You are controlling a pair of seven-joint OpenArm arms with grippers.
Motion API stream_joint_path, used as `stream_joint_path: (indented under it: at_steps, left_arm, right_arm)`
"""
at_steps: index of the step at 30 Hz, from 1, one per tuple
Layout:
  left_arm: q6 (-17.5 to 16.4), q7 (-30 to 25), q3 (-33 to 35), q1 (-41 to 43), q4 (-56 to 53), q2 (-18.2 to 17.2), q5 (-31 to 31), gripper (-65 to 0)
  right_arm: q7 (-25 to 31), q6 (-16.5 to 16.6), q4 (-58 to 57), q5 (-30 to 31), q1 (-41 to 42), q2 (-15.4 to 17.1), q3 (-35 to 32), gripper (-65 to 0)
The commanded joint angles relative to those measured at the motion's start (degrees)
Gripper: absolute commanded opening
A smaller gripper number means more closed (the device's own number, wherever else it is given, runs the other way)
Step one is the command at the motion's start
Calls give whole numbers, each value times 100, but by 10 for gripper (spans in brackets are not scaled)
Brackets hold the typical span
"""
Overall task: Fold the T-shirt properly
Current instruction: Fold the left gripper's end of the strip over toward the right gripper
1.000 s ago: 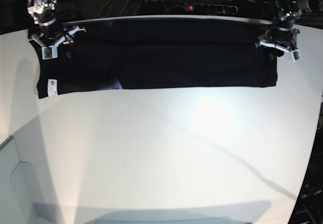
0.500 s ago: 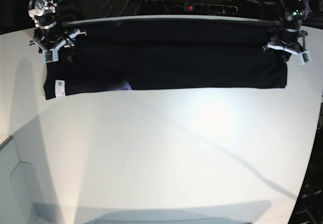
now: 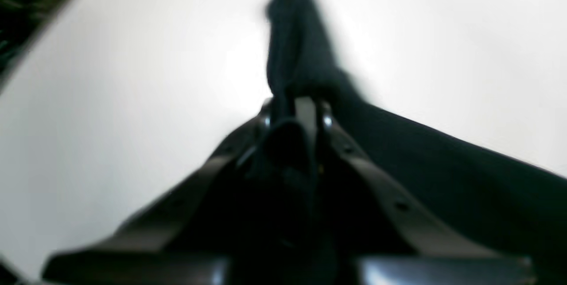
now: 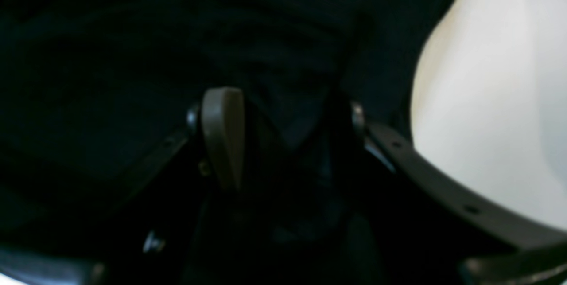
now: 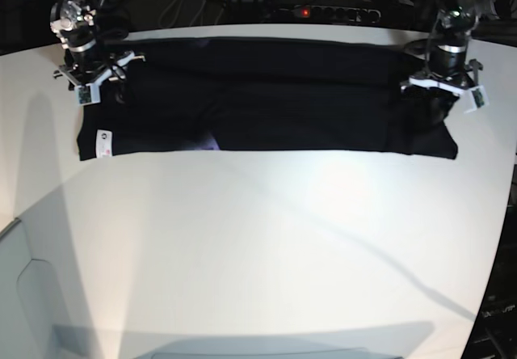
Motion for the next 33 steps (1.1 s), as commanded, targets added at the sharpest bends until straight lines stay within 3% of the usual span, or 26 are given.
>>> stream_joint_path:
  at_steps: [1, 7, 13, 17, 21, 33]
  left_arm:
    - [-10, -157, 169, 41, 184, 39, -35, -650]
    - [42, -157, 1567, 94, 202, 250, 141, -650]
    - [42, -210, 3396, -135, 184, 268, 1442, -650]
    - [51, -210, 4178, -346, -44, 268, 2119, -650]
    - [51, -210, 4635, -592, -290, 268, 2400, -650]
    - [51, -157, 5479, -1295, -967, 268, 2409, -650]
  right_arm:
    - [98, -4, 109, 69, -9, 34, 27, -344]
    - [98, -4, 118, 69, -26, 43, -61, -344]
    - [98, -4, 118, 69, -26, 43, -61, -344]
    - [89, -4, 118, 69, -9, 43, -61, -344]
    - [89, -4, 118, 69, -9, 52, -61, -344]
    - [89, -4, 118, 69, 0, 69, -61, -344]
